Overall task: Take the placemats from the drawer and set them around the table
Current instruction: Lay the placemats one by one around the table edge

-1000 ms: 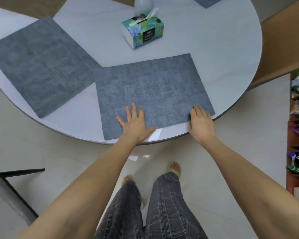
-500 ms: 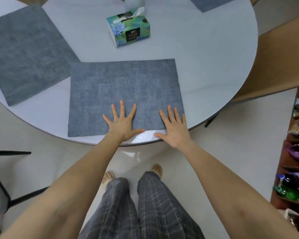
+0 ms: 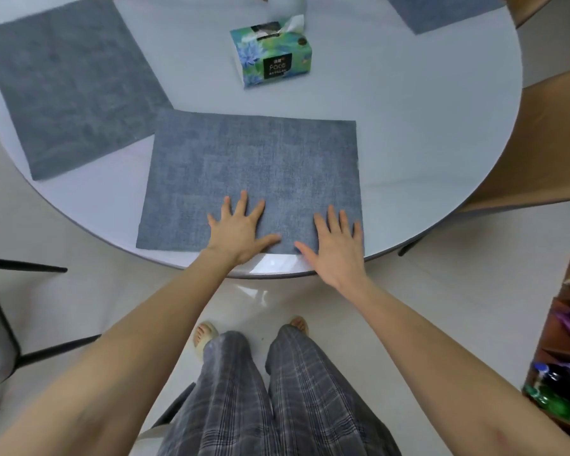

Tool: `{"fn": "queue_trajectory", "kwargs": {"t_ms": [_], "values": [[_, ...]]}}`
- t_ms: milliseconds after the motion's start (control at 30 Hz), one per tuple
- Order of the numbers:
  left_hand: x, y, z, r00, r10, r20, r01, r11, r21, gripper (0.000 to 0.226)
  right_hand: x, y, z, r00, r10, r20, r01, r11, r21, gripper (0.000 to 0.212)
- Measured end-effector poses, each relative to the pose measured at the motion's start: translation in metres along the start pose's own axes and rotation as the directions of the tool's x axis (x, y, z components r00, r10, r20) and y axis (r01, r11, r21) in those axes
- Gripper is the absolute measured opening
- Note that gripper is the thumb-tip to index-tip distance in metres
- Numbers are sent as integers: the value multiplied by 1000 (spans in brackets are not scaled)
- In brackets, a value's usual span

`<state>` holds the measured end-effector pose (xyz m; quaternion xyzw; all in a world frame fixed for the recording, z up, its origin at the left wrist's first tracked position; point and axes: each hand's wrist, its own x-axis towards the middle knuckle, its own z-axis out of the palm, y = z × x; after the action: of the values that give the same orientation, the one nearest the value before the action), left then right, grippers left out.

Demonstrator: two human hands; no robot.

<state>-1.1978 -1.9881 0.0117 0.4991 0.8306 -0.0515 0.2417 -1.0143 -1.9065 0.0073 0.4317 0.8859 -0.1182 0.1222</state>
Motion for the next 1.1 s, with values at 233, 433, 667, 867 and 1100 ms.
{"fn": "queue_trajectory", "kwargs": {"t_ms": [233,433,667,867,1100], "values": [[32,-27,0,973,-204,-110,200,979,-48,69,71,-45,11,973,-216,-82,213,976,-43,64],[36,-30,6,971,-222,-91,218,975,-47,69,71,-32,34,952,-237,-193,226,971,-77,63],[38,-24,-7,960,-251,-122,246,968,-51,64,38,45,28,983,30,-184,-24,999,33,63],[74,-4,-22,940,-129,-316,119,992,-51,56,76,42,2,965,94,-243,-81,995,63,62],[133,10,-17,968,-39,-250,48,998,28,65,176,15,-15,968,-128,-218,146,987,69,61]]}}
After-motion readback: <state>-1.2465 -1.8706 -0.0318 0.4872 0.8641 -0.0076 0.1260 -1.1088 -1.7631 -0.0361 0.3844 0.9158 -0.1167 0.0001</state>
